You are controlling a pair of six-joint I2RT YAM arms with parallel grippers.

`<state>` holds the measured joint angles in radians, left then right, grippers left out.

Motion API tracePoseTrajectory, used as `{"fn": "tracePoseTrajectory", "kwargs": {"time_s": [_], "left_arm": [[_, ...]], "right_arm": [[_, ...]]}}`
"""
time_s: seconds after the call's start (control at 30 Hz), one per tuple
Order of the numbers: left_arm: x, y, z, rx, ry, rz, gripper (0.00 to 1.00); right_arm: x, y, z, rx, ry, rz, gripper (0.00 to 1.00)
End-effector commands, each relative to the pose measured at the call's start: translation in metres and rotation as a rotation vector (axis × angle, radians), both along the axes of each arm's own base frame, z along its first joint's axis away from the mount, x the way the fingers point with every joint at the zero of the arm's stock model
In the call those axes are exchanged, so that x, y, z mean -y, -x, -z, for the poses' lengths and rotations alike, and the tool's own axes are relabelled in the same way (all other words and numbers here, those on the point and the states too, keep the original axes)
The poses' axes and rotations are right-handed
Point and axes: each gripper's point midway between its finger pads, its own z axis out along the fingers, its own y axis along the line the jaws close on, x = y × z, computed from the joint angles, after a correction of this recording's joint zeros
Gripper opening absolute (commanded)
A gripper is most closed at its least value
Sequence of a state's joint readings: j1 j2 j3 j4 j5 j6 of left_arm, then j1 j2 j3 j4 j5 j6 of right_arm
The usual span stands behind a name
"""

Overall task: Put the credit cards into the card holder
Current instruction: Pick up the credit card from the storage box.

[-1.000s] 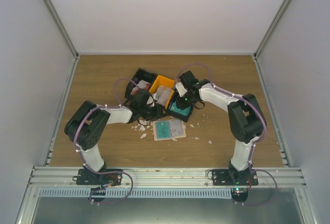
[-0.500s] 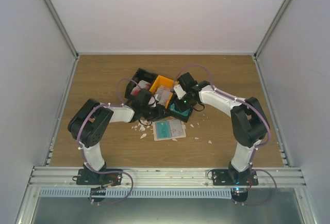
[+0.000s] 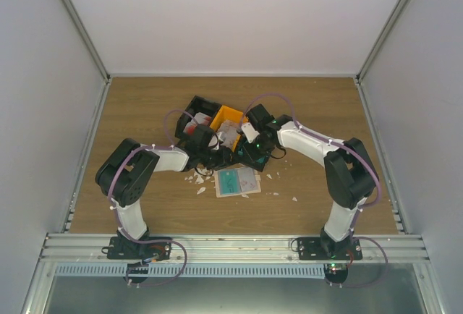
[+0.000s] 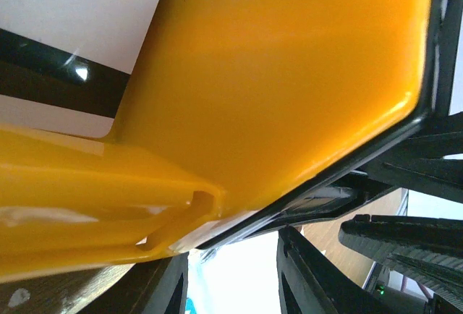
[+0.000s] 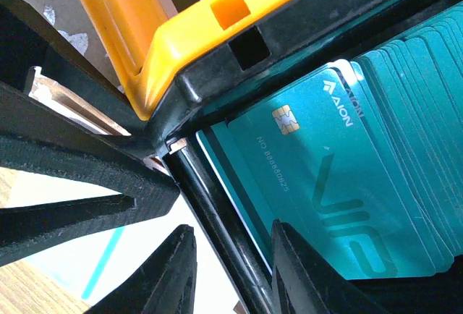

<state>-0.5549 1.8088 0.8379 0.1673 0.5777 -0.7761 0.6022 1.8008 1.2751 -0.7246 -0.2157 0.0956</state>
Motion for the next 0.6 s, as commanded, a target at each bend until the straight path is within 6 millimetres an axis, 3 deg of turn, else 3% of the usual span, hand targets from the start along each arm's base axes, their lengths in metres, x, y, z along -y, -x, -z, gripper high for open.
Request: {"fn": "tracePoseTrajectory", "kwargs": {"time_s": [0.0, 0.17, 0.23, 0.37, 0.57], "left_arm": [[0.012, -0.013, -0.014, 0.067, 0.039, 0.013, 0.37], [0.012, -0.012, -0.014, 0.066, 0.039, 0.014, 0.37], [0.012, -0.012, -0.013, 0.063, 0.040, 0.016, 0.36], [0.013, -0.012, -0.013, 0.064, 0.041, 0.020, 0.36], [0.012, -0.011, -0.012, 0.059, 0.040, 0.023, 0.36]], "right_arm": [[0.003, 0.006, 0.005, -0.024, 0.018, 0.000, 0.32], [0.002, 0.005, 0.009, -0.024, 0.025, 0.000, 0.36], [-0.001, 0.007, 0.010, -0.044, 0.007, -0.005, 0.30], [-0.013, 0.013, 0.001, -0.070, -0.070, -0.019, 0.26], [-0.021, 0.013, -0.018, -0.061, -0.140, -0.006, 0.31]]}}
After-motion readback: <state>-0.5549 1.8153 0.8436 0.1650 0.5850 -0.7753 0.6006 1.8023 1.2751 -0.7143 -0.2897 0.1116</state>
